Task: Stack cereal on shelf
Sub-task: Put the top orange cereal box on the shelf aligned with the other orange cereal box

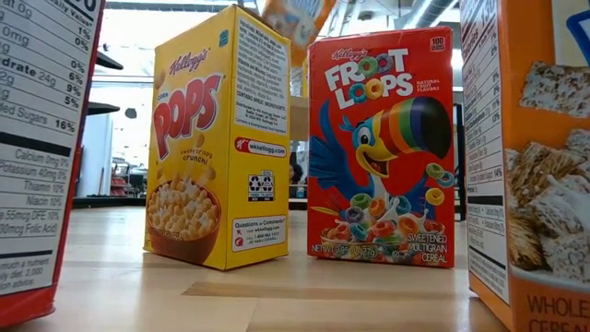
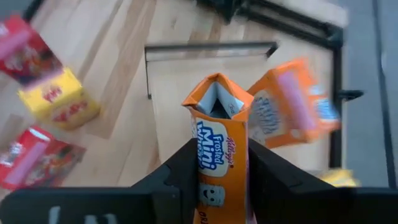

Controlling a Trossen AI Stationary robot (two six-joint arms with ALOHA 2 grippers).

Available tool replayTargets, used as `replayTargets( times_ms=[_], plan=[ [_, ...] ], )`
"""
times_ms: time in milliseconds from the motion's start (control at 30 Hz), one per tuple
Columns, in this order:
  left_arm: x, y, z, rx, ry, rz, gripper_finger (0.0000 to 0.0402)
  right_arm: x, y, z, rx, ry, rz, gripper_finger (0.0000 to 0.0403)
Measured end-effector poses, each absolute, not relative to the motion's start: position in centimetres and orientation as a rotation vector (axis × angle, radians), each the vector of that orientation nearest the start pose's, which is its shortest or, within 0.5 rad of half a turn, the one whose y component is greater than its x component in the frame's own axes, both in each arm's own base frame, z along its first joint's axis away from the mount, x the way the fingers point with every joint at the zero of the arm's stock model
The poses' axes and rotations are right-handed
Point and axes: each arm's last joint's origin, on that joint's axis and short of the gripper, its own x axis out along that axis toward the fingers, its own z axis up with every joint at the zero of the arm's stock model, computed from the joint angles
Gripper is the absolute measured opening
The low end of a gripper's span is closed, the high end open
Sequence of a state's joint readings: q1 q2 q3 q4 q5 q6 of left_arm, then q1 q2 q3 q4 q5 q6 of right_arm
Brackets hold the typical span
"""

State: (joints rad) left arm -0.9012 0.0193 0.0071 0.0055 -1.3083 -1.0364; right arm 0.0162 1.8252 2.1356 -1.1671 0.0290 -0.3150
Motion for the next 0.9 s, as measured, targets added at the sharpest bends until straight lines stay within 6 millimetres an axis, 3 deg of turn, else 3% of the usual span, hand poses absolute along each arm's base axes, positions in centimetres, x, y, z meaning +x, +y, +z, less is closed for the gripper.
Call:
replayTargets(
  times_ms=[300, 633, 900],
  plan=[
    [7.0, -4.3, 16.5, -1.034, -0.219, 0.385, 0.025, 38.6, 0.6, 39.6, -0.384, 0.902, 0.173, 0.0153],
    [7.0, -4.3, 16.5, -1.04, -0.221, 0.385, 0.025, 38.5, 0.8, 39.0, -0.431, 0.947, 0.215, 0.0154],
    [7.0, -4.3, 16.5, -1.041, -0.221, 0.385, 0.025, 38.6, 0.9, 39.1, -0.434, 0.939, 0.216, 0.0198]
  ],
)
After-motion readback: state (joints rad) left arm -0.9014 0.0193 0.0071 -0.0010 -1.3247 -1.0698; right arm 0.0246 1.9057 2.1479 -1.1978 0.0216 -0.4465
